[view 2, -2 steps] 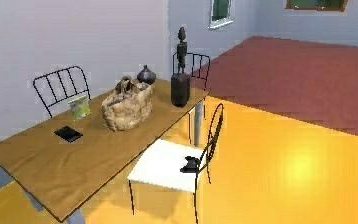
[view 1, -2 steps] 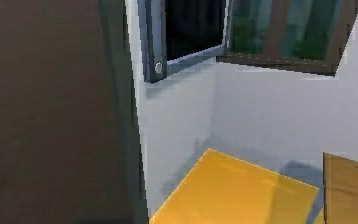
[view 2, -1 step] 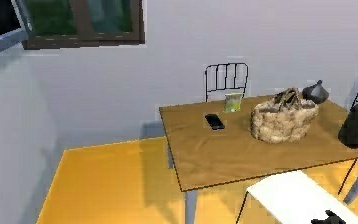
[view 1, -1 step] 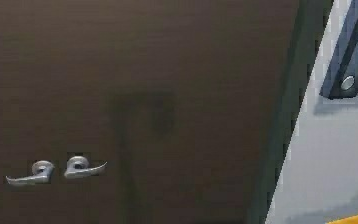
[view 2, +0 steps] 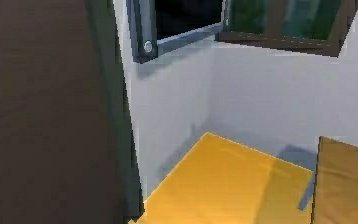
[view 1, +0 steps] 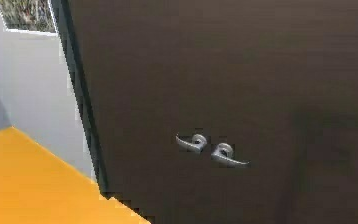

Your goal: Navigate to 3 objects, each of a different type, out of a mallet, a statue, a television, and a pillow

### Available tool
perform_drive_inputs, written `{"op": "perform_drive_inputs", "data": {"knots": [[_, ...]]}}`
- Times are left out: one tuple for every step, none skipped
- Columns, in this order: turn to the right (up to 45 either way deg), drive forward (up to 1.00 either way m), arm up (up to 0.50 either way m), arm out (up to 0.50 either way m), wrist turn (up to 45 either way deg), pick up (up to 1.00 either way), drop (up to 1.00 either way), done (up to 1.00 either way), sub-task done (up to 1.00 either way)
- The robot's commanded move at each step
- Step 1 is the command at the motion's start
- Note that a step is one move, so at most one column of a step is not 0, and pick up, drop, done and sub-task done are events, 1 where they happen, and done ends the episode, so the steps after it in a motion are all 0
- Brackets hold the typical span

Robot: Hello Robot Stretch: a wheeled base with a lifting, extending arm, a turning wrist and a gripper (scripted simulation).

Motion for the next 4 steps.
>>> {"op": "perform_drive_inputs", "data": {"knots": [[-45.0,0.00,0.00,0.00,0.0,0.00,0.00,0.00,0.00],[-30.0,0.00,0.00,0.00,0.0,0.00,0.00,0.00,0.00],[0.0,1.00,0.00,0.00,0.0,0.00,0.00,0.00,0.00],[0.0,1.00,0.00,0.00,0.0,0.00,0.00,0.00,0.00]]}}
